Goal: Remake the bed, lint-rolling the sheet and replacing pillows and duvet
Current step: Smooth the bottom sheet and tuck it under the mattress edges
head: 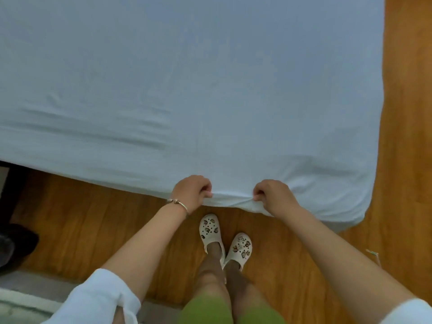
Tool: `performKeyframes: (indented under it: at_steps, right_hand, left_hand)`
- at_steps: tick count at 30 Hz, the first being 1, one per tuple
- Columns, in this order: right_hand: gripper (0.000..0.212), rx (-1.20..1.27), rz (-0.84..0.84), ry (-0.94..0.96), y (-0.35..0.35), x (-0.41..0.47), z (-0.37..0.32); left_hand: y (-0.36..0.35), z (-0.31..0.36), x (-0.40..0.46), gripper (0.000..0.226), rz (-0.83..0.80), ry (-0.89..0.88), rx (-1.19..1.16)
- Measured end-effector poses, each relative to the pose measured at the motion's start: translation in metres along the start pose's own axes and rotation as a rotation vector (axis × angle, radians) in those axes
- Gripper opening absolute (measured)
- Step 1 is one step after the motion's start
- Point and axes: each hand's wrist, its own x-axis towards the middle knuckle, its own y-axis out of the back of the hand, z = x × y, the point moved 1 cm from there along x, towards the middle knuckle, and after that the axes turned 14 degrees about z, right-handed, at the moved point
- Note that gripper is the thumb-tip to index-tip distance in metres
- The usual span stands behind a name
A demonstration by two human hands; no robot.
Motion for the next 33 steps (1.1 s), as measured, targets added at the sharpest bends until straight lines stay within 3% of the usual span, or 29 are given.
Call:
performKeyframes:
  at_steps: [3,7,12,14,17,20,24,27,29,31,33]
  right_hand:
    - [0.017,-0.041,-0.078,-0.011,-0.008,-0.01,0.001]
    - [0.026,-0.11,-0.111,-0.018,-0.003,-0.003,-0.005]
    - [0.01,-0.124,0.022,-0.09,-0.01,-0.014,-0.036]
    - [0.016,-0.024,0.088,-0.083,-0.019,-0.017,-0.061]
    - [0.036,0.095,0.147,-0.016,-0.046,-0.005,-0.112]
    - [0.055,0.046,0.213,0.03,-0.074,0.022,-0.176]
    - [0.058,-0.023,0.425,0.019,-0.107,0.054,-0.251]
    - [0.041,-0.002,0.49,-0.076,-0.113,0.066,-0.276]
    - [0.018,-0.034,0.457,-0.163,-0.106,0.068,-0.281]
    - [0.011,-0.12,0.367,-0.188,-0.099,0.072,-0.284]
    - [0.017,-0.196,0.329,-0.188,-0.094,0.075,-0.289]
  left_hand:
    - [-0.008,0.007,-0.011,0.01,-0.099,0.008,0.006]
    - [-0.008,0.009,-0.008,0.009,-0.06,0.009,0.006]
    - [0.007,-0.014,-0.009,0.014,-0.05,-0.282,0.121]
    - [0.025,-0.045,-0.012,0.028,0.032,-0.379,0.144]
    - [0.059,-0.121,-0.014,0.06,0.184,-0.305,0.15]
    - [0.095,-0.2,-0.011,0.07,0.237,-0.312,0.144]
    - [0.127,-0.281,-0.003,0.067,0.198,-0.455,0.223]
    - [0.14,-0.302,0.003,0.049,0.167,-0.549,0.278]
    - [0.149,-0.292,0.01,0.032,0.095,-0.578,0.289]
    - [0.155,-0.28,0.014,0.01,-0.011,-0.507,0.309]
    - [0.156,-0.281,0.013,0.007,-0.116,-0.326,0.296]
